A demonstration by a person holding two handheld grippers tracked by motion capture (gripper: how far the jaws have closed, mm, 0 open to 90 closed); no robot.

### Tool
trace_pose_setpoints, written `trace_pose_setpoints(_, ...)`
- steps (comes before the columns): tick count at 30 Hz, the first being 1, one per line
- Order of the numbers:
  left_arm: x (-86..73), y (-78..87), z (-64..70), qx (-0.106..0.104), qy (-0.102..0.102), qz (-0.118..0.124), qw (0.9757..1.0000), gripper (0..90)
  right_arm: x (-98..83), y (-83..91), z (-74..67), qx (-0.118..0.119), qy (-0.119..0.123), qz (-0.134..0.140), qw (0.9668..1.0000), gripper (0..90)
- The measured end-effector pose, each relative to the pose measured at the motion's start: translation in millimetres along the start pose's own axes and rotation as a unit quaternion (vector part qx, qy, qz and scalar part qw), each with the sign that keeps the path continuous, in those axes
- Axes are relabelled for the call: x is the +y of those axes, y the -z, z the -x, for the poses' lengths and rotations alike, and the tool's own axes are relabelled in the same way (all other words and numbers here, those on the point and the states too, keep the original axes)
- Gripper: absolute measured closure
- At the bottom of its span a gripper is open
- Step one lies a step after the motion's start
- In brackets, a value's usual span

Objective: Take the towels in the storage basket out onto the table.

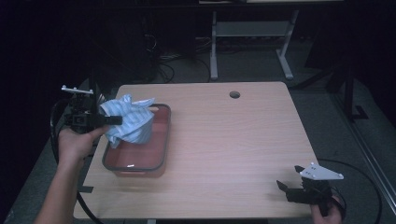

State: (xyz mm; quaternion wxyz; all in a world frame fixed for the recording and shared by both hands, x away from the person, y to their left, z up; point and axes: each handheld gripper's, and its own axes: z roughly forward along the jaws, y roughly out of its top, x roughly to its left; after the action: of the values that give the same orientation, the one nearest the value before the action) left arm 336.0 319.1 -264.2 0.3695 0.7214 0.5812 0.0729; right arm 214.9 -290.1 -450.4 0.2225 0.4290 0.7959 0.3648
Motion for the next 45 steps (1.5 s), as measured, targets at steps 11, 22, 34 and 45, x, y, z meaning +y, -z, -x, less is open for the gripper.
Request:
trace_pose_setpoints(11,11.6,0.9,21.1,-0.013,-0.02,0.002,0.9997,67.0,0.1,0.1,0.5,-0.001,-0.001,0.001,1.0,13.8)
trace_pose_setpoints(22,30.2,-1.2,52.3,-0.034,-0.045,0.007,0.9984,66.8,0.2,0.6,1.3,-0.004,-0.001,0.004,1.0,13.8)
trace_pose_setpoints(34,40.9,-19.1,80.9,-0.052,-0.07,-0.005,0.9962,66.7,0.0,0.6,1.6,-0.004,-0.005,0.004,1.0,13.8)
trace_pose_setpoints(45,47.1,-39.9,98.0,-0.067,-0.081,-0.018,0.9943,66.7,-1.0,0.0,3.3,-0.004,-0.007,0.006,1.0,13.8)
